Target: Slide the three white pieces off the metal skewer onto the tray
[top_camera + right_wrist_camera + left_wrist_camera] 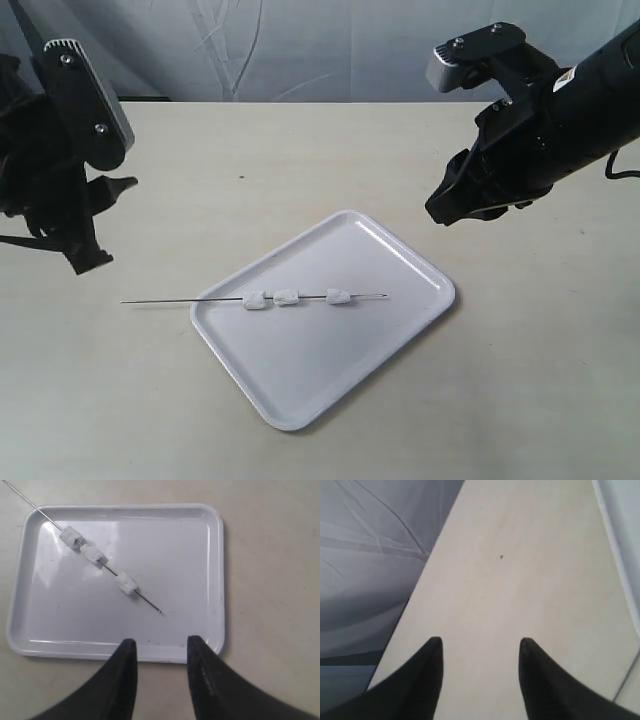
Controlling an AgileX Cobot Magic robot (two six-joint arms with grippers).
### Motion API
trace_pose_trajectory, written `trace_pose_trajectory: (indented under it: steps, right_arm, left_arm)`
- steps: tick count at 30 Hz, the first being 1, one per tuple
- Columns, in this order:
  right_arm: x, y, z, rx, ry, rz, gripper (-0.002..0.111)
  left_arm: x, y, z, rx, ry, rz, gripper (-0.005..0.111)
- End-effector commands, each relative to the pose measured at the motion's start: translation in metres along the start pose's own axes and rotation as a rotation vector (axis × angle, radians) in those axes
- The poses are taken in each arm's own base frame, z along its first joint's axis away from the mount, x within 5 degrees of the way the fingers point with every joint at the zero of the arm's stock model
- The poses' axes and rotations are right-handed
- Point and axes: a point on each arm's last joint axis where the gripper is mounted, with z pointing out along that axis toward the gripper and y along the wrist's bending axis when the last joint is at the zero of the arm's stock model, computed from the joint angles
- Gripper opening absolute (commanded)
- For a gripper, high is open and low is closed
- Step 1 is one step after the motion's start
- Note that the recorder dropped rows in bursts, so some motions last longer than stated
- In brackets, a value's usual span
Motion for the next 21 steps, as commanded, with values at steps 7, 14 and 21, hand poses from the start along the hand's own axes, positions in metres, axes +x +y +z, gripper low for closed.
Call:
trace_pose_trajectory:
  steps: [7, 14, 21]
  right_arm:
    - [-0.002, 0.0, 0.0, 0.001, -0.012, -0.001, 0.033]
    - [-0.002, 0.0, 0.0, 0.0, -0.013, 0.0, 0.033]
    - [-0.002, 0.0, 0.0, 0.0, -0.013, 0.0, 0.033]
  left_arm:
    - [0.003, -0.031, 0.02, 0.264, 0.031, -0.027, 0.046]
    - [0.013, -0.046, 0.045, 0.361, 0.103, 0.029, 0.056]
    - [0.024, -0.061, 0.078, 0.412, 0.164, 0.022, 0.056]
